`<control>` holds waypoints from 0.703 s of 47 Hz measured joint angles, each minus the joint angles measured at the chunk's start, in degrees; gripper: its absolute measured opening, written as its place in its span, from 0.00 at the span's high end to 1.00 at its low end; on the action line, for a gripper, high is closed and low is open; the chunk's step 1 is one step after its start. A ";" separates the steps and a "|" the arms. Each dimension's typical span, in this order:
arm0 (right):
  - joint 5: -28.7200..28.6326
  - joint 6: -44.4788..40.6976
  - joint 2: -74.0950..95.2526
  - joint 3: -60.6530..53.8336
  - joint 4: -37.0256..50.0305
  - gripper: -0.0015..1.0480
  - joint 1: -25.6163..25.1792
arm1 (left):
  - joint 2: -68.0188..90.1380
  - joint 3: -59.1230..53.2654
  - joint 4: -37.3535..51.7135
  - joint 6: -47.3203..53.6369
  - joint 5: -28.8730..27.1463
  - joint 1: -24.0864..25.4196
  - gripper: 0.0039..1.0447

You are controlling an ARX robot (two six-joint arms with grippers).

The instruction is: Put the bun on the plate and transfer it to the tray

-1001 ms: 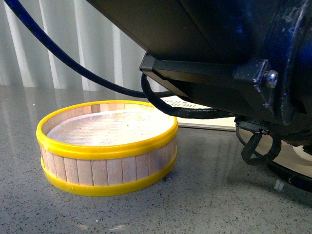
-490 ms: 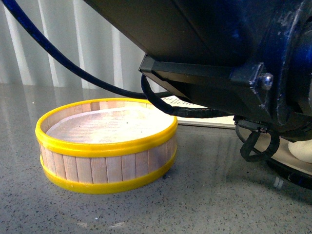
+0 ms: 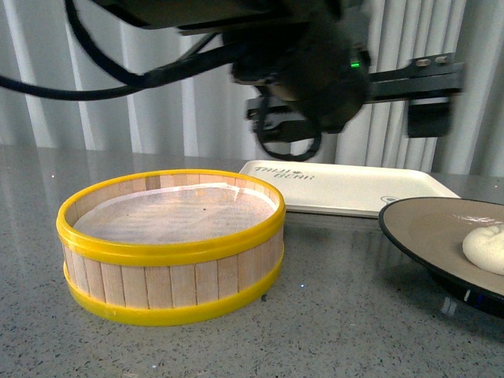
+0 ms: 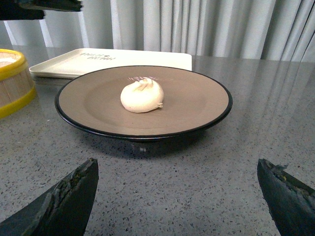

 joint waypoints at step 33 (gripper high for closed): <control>0.02 0.02 0.00 0.00 0.00 0.08 0.00 | -9.66 -23.50 28.11 4.28 -23.23 5.99 0.33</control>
